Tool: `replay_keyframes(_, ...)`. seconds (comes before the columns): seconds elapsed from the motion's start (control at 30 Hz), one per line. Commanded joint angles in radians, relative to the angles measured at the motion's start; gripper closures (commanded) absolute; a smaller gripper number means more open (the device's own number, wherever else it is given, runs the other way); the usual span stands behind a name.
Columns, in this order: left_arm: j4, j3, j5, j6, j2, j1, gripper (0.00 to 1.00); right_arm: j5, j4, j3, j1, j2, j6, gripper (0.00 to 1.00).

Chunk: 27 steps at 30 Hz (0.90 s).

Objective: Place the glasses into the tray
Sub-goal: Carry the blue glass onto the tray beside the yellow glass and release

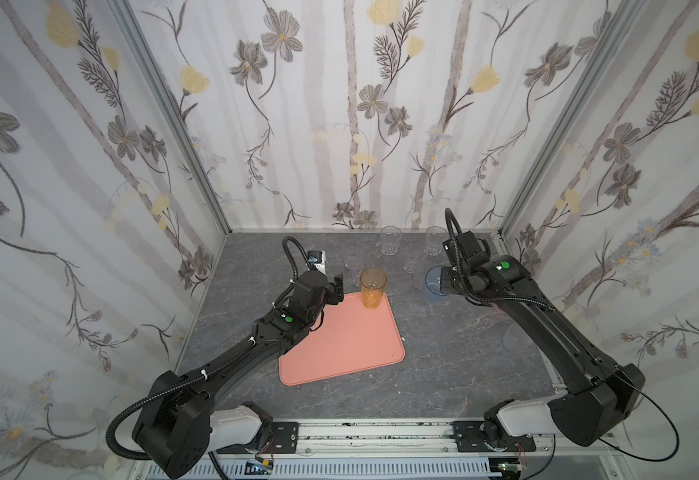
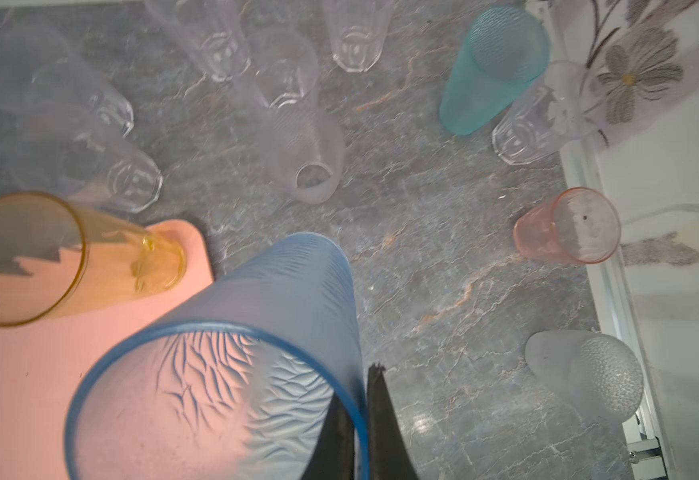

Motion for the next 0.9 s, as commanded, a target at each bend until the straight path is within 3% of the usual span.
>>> replay_keyframes(0.0,0.002,-0.013,0.032,-0.089,0.002,0.002,0.24,-0.022,-0.027,-0.017,0.063,0.009,0.037,1.0)
replay_keyframes(0.17,0.016,-0.042,0.04,-0.143,0.036,0.002,0.24,-0.087,0.026,-0.056,0.192,0.032,0.086,1.0)
replay_keyframes(0.33,0.04,-0.052,0.056,-0.176,0.053,0.003,0.24,-0.122,0.08,-0.042,0.27,0.15,0.113,1.0)
replay_keyframes(0.87,0.127,-0.162,0.054,-0.15,0.01,0.007,0.24,-0.095,0.109,0.051,0.289,0.337,0.045,1.0)
